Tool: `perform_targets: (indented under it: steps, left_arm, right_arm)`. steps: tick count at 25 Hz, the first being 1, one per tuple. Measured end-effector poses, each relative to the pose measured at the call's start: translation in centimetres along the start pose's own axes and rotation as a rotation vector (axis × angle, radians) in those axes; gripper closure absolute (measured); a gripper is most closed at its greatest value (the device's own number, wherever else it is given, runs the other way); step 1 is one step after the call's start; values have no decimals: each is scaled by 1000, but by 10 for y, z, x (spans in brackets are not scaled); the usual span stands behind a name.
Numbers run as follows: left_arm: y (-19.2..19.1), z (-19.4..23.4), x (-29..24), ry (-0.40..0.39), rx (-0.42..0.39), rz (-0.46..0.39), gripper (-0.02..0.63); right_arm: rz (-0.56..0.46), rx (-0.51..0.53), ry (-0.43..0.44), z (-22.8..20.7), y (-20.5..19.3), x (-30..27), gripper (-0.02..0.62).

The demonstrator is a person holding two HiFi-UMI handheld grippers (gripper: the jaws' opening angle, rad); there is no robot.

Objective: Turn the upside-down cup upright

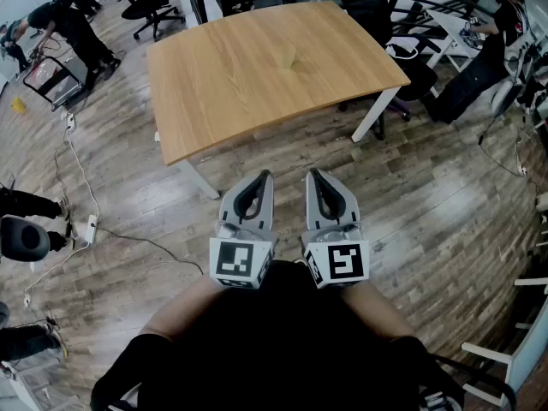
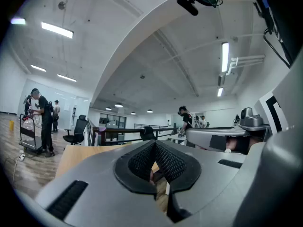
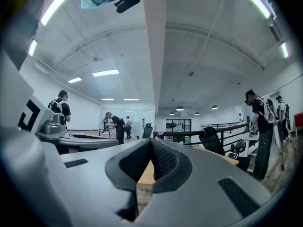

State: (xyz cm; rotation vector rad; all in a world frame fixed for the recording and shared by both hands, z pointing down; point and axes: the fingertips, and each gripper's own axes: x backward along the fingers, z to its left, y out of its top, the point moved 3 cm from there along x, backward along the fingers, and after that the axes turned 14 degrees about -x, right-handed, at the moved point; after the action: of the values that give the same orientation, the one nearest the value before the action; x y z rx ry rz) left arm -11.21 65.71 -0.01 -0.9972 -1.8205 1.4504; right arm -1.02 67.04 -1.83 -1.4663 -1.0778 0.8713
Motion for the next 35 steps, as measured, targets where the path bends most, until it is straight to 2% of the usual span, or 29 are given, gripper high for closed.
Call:
perform_targets:
  steps: [7, 13, 19, 25, 30, 35]
  left_arm:
    - [-10, 14, 4, -13, 21, 4, 598]
    - [-33, 29, 4, -39, 42, 30, 598]
    - [-56, 50, -22, -27, 64, 65, 598]
    - [-79, 80, -111, -29, 67, 89, 598]
    - [-91, 114, -218, -11, 84, 119, 598]
    - [-94, 133, -309, 19, 85, 132, 598]
  right_arm:
    - [-3, -3, -11, 13, -8, -10, 583]
    - [36, -44, -48, 19, -33, -21, 584]
    - [62, -95, -66, -3, -44, -55, 583]
    - [99, -135, -70, -64, -60, -141, 583]
    - [143, -146, -7, -126, -57, -245, 583]
    - [190, -136, 66, -174, -54, -325, 583]
